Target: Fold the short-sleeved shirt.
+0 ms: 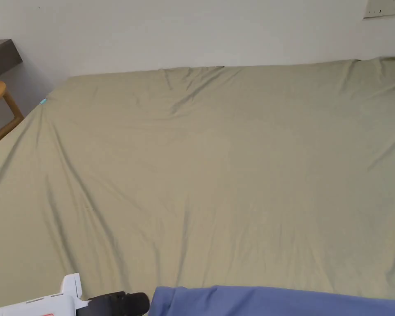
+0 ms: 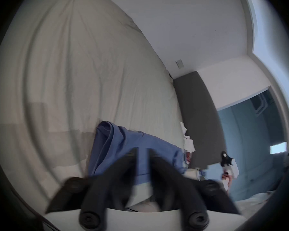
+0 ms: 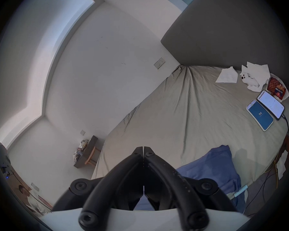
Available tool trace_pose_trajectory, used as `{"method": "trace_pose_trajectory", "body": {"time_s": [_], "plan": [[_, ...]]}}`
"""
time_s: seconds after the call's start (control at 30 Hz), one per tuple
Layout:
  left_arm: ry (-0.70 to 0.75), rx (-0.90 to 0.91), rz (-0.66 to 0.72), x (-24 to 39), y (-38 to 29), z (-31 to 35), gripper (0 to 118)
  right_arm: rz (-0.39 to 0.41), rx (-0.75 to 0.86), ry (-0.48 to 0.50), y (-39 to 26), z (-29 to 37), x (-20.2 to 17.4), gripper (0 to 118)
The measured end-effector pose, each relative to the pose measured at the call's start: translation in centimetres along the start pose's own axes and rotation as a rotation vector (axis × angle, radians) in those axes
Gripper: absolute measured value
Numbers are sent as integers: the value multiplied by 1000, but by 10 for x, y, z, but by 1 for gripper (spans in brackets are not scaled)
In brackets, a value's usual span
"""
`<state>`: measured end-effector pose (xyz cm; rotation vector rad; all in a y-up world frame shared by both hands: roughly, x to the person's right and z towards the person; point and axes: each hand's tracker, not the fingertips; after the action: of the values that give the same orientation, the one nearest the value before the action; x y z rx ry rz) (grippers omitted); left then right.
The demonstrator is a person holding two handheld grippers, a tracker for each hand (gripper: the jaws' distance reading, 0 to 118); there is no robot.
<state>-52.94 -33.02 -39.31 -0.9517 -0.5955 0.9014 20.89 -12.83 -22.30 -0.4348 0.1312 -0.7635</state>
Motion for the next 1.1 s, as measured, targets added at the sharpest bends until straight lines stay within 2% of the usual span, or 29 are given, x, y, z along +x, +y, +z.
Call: {"method": "trace_pose_trajectory", "body": {"time_s": [0.03,0.07,0.1,0.3,0.33,0.37,0.43,0.47,0.57,0.63,0.7,0.73,0.77,0.8,0.83,0.87,0.9,0.93,1.03,1.1], "plan": [[-41,-54,39,-13,7,-7,86,3,-2,2,-1,-1,-4,0],[-13,-106,67,-20,9,-17,118,13,-4,-3,-3,-2,-9,0],[38,-107,32,-29,8,-21,112,24,-2,-13,-6,-3,-16,0],[80,-273,-15,-47,4,-67,117,27,-1,-35,-9,-8,-27,0],[45,-255,-21,-45,7,-66,118,27,2,-43,-9,-8,-28,0],[-29,-235,-25,-43,8,-66,118,17,13,-51,-3,6,-6,0],[4,-243,9,-47,8,-73,118,21,13,-58,0,10,-2,0],[-61,-239,19,-49,6,-76,118,23,11,-58,1,11,0,0],[-109,-247,31,-58,6,-93,118,21,9,-66,0,12,2,0],[-127,-233,9,-71,10,-102,118,30,6,-73,-8,0,-15,0],[-128,-215,-3,-76,14,-101,118,32,3,-71,-9,-1,-16,0],[-128,-212,1,-68,6,-103,116,38,1,-75,-10,-1,-16,0],[-89,-197,0,-72,8,-97,102,44,-2,-79,-9,-2,-17,0],[-15,-182,0,-79,10,-92,47,44,-8,-77,-10,-3,-15,0],[73,-184,-18,-81,10,-93,6,40,-12,-74,-10,-4,-13,0],[181,-198,-75,-60,1,-88,8,40,-15,-75,-12,-6,-15,0],[130,-240,-64,-64,-1,-89,8,40,-17,-78,-15,-10,-21,0],[28,-256,5,-62,-4,-91,7,39,-18,-81,-16,-11,-22,0],[59,-205,-83,-37,-1,-82,6,42,-13,-79,-15,-7,-19,0],[58,-217,-70,-29,-1,-82,6,36,-13,-73,-14,-6,-17,0]]}}
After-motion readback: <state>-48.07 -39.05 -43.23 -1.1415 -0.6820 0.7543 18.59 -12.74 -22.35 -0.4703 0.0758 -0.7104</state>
